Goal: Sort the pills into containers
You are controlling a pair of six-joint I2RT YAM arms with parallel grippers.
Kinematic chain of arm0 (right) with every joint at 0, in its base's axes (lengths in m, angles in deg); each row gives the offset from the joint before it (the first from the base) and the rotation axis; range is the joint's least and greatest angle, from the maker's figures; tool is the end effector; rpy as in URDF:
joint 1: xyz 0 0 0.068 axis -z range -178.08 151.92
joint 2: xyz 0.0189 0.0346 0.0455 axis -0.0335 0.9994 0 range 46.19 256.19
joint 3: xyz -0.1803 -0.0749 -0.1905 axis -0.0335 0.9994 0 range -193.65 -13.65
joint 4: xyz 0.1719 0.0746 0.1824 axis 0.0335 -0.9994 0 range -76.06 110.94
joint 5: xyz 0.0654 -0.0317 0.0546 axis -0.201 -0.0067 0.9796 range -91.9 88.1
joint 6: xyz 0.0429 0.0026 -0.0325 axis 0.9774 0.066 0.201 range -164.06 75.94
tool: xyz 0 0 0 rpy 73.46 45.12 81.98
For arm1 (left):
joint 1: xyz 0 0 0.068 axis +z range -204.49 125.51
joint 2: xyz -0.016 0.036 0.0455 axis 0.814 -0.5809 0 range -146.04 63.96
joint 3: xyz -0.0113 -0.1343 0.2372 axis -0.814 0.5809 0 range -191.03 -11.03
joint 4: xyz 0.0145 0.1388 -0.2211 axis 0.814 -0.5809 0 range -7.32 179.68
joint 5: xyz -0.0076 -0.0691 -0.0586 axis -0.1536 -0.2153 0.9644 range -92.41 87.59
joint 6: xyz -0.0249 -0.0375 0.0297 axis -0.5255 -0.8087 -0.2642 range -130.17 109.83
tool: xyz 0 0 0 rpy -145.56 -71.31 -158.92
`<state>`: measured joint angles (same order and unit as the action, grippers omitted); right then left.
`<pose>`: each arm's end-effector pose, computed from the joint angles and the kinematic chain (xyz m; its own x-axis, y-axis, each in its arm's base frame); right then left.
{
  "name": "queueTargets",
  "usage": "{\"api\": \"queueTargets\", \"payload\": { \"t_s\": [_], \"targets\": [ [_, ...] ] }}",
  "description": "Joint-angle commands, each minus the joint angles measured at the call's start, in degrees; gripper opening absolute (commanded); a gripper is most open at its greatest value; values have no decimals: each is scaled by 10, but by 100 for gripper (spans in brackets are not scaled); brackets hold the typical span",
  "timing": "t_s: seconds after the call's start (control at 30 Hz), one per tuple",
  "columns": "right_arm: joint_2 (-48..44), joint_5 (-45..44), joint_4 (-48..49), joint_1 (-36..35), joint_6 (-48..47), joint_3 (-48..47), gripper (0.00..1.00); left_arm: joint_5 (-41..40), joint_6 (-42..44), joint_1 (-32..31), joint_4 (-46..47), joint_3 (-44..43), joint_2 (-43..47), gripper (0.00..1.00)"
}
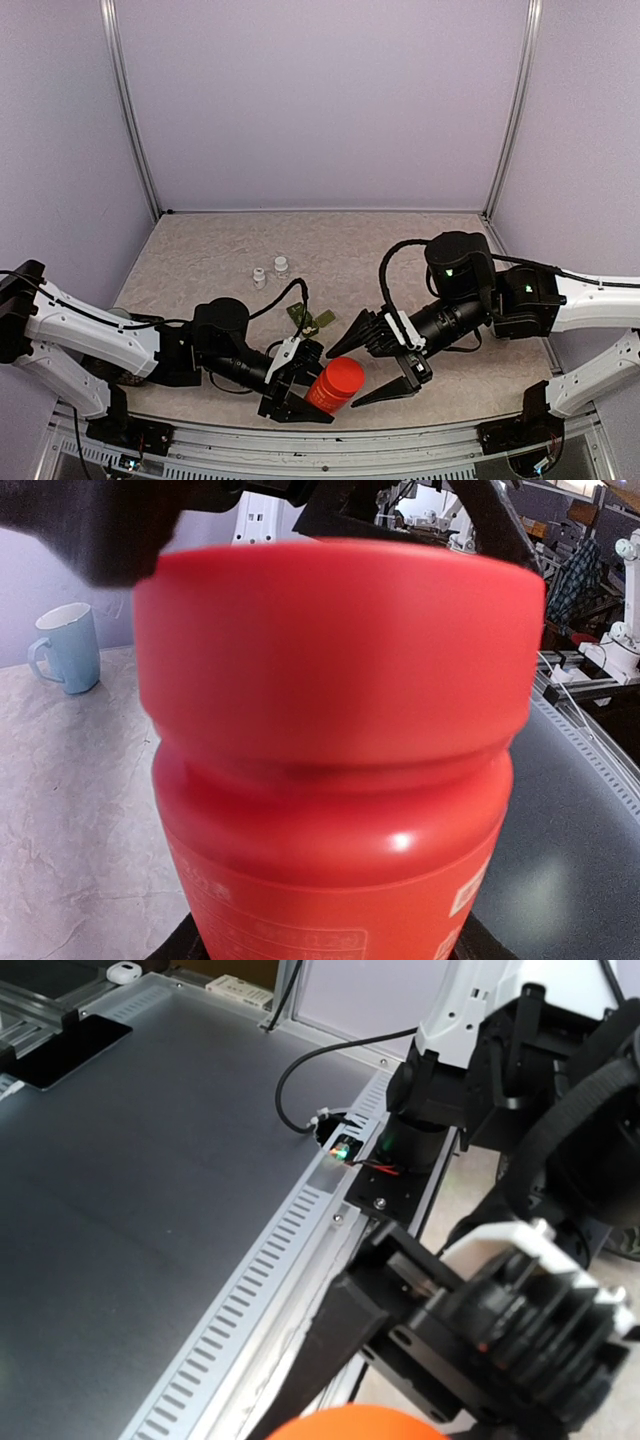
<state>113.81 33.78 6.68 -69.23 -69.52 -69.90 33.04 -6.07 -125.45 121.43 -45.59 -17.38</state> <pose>0.0657 0.2569 0.3237 0.2773 -0.2685 -0.9225 -0.9076 -0.3883 -0.1598 0.0755 -0.2820 0.2103 -0.0162 0.2255 -0.9741 0.9564 -0.2806 -0.0809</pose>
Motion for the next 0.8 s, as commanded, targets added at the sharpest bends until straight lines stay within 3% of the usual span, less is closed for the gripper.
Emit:
{"api": "queueTargets", "payload": {
  "t_s": [0.0, 0.5, 0.77],
  "targets": [
    [5, -5, 10, -7, 1, 10, 71, 8, -6, 4, 29, -8, 5, 38],
    [12, -31, 14, -7, 13, 8, 56, -21, -6, 5, 30, -1, 12, 38],
    [16, -60, 23, -7, 43, 6, 44, -138, -20, 5, 39, 13, 32, 38]
  ]
}}
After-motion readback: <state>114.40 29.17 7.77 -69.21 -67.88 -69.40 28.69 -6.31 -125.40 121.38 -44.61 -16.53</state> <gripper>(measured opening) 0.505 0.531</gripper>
